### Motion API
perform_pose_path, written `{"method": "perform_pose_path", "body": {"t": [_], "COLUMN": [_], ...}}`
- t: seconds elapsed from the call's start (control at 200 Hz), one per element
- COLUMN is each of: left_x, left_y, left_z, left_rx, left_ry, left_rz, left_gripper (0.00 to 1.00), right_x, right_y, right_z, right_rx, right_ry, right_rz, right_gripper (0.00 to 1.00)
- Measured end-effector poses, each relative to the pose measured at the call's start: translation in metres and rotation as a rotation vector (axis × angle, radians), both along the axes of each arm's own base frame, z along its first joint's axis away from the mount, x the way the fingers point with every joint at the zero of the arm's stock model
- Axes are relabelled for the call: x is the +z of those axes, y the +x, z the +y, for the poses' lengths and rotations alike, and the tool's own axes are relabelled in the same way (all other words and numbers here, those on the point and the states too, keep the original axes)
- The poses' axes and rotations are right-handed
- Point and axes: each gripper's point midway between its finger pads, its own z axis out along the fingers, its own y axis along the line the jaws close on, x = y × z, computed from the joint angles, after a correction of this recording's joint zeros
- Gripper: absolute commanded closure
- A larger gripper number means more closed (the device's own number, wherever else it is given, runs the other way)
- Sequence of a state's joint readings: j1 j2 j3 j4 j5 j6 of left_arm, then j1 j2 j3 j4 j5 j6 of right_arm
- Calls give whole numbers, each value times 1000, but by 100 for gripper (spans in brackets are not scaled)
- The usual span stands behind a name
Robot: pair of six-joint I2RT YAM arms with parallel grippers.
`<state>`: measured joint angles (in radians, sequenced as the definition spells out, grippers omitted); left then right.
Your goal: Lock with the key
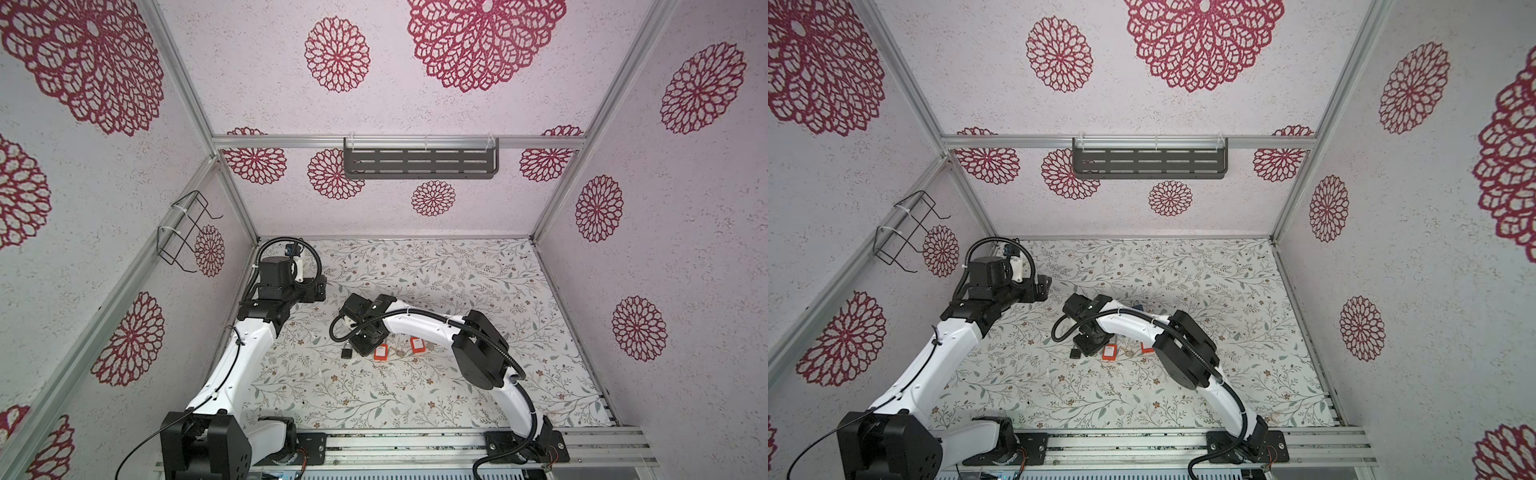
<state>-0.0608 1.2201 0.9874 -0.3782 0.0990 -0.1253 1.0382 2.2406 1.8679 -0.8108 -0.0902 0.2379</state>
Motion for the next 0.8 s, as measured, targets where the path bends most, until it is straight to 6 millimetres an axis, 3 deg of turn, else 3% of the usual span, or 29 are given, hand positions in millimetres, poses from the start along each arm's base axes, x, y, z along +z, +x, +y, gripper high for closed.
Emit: {"method": "perform_pose_path", "body": {"t": [0.045,0.105,0.22,0.295,0.385,0.5,0.59,0.656,0.726,0.801], "left_x": [1,3,8,10,8,-7,-24,-40,-56,-73], "left_y": [-2,-4,-8,-10,-13,-19,-24,-26,-24,-19], "left_z": [0,2,4,6,17,44,65,76,85,91], "left_rx": [3,9,20,33,81,187,262,297,323,336], "left_ry": [-1,-1,-2,4,21,57,91,112,131,144], "left_rz": [-4,-10,-33,-60,-103,-156,-193,-199,-205,-215], "left_gripper": [3,3,3,3,3,3,3,3,3,3], "right_x": [0,0,5,19,52,112,154,173,173,149], "right_y": [0,1,5,10,16,26,44,65,83,91], "right_z": [0,1,3,6,0,-27,-78,-130,-196,-273], "right_rx": [0,-2,8,17,21,-5,-93,-202,-345,-504], "right_ry": [-3,-6,3,37,95,208,308,358,371,321], "right_rz": [-6,-15,-52,-99,-192,-343,-485,-597,-720,-831], "right_gripper": [64,53,50,49,45,26,3,1,1,1]}}
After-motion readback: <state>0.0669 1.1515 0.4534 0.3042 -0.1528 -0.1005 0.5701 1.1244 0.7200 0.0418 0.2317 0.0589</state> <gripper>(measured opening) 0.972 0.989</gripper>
